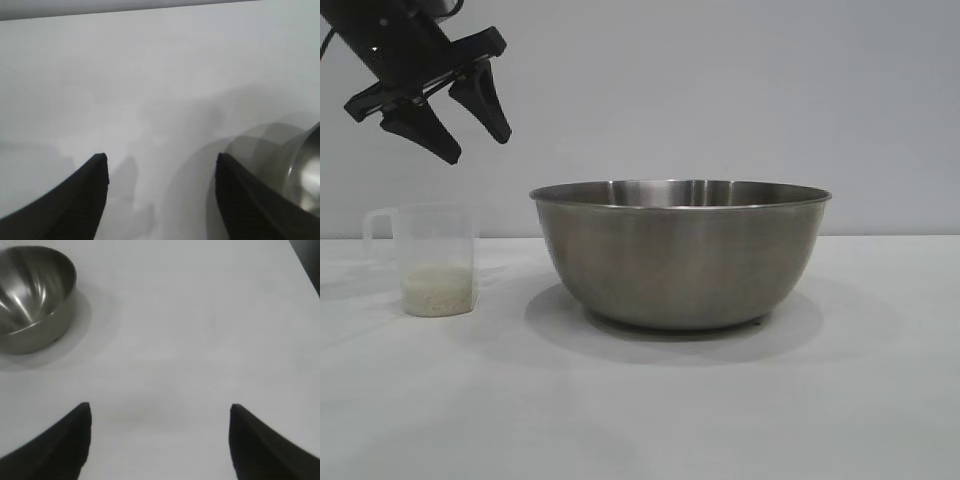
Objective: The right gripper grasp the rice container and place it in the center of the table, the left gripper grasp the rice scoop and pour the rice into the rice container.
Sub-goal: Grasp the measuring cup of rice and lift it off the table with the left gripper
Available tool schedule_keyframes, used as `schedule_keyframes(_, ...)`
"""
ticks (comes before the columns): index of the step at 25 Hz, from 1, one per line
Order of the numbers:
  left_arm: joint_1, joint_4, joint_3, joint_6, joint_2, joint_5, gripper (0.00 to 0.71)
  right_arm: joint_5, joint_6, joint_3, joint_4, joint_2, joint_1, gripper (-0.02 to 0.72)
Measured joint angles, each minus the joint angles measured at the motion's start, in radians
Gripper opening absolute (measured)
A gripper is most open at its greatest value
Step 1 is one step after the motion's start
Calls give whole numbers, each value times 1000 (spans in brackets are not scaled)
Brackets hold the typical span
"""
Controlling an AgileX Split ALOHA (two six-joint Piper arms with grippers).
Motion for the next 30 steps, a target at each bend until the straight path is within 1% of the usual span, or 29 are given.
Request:
schedule_keyframes(7,0,9,0,2,-6,53,400,0,0,0,0,0,0,525)
schedule_keyframes(9,0,43,0,-15,-35,76,400,0,0,0,0,0,0,525)
schedule_keyframes(14,0,204,0,-131,-136,133,400,0,0,0,0,0,0,525)
schedule_keyframes(20,0,481,0,-347,-244,243,400,0,0,0,0,0,0,525)
schedule_keyframes(23,0,577,0,-428,-297,298,400,0,0,0,0,0,0,525)
schedule_keyframes(26,0,624,30,-487,-357,314,400,0,0,0,0,0,0,525)
schedule_keyframes(30,0,629,96,-513,-447,325,400,0,0,0,0,0,0,525)
